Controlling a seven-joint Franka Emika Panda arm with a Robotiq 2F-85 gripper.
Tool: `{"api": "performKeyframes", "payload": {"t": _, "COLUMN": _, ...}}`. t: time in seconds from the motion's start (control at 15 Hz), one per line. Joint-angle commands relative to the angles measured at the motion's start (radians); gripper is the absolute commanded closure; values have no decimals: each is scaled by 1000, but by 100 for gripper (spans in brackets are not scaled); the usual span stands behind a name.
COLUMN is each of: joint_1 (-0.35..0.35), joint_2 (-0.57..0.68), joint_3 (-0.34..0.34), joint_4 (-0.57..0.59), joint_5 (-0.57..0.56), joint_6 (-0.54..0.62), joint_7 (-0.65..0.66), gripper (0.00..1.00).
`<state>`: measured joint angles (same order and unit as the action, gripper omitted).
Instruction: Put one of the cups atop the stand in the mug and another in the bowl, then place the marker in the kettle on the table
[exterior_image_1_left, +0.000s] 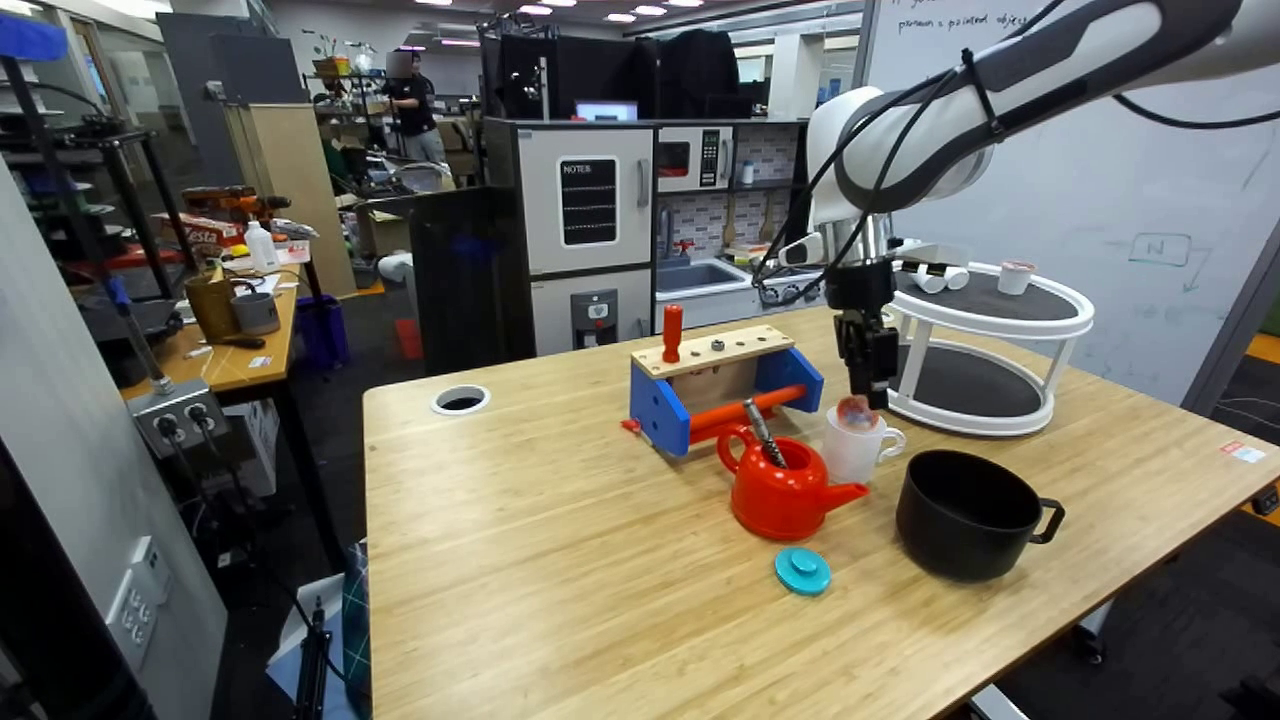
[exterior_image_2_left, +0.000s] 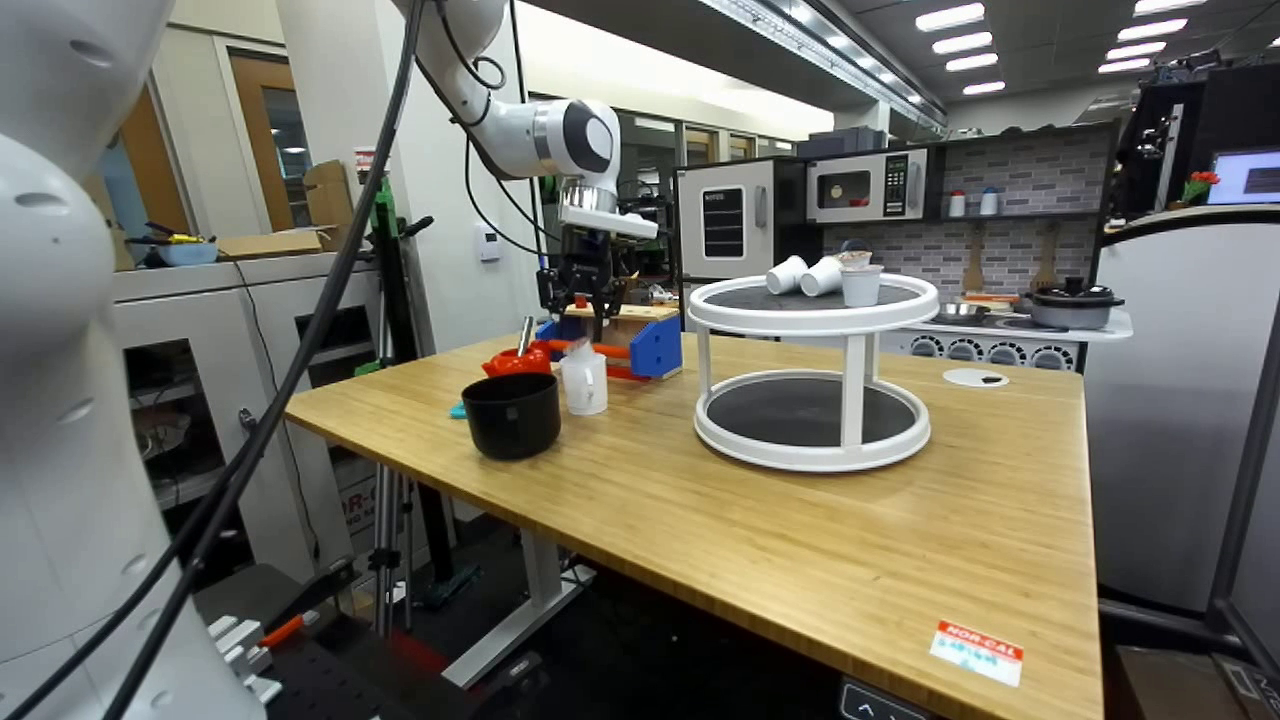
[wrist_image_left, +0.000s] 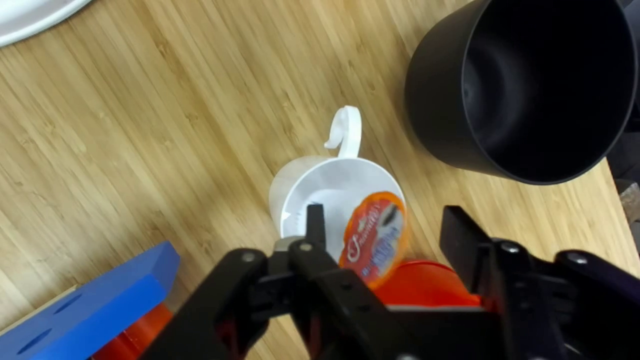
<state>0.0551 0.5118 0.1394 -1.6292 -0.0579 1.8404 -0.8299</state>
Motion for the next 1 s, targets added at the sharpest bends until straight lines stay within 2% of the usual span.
{"api": "performKeyframes", "payload": {"t": 0.0, "joint_1": -4, "joint_2": 2, "joint_3": 6, "joint_4": 4, "joint_5": 1, "joint_6": -5, "joint_7": 4, "gripper": 7}}
{"api": "performKeyframes", "payload": {"t": 0.13, "joint_1": -5, "joint_2": 3, "joint_3": 8, "joint_4": 5, "joint_5": 5, "joint_6": -7, "joint_7": 0, "gripper": 0}}
{"api": "performKeyframes", "payload": {"t": 0.73, "joint_1": -7, "joint_2": -35, "joint_3": 3, "joint_4": -29, "joint_5": 5, "joint_6": -9, "joint_7": 22, "gripper": 0}}
{"api": "performKeyframes", "payload": {"t": 0.8, "joint_1": -8, "joint_2": -46, "joint_3": 3, "joint_4": -39, "joint_5": 4, "joint_6": -7, "joint_7": 24, "gripper": 5}}
{"api": "performKeyframes", "payload": {"t": 0.87, "joint_1": -12, "joint_2": -63, "joint_3": 7, "joint_4": -54, "joint_5": 13, "joint_6": 0, "joint_7": 24, "gripper": 26}}
{"api": "performKeyframes", "payload": {"t": 0.93, "joint_1": -12, "joint_2": -81, "joint_3": 10, "joint_4": -70, "joint_5": 17, "joint_6": 8, "joint_7": 22, "gripper": 29}}
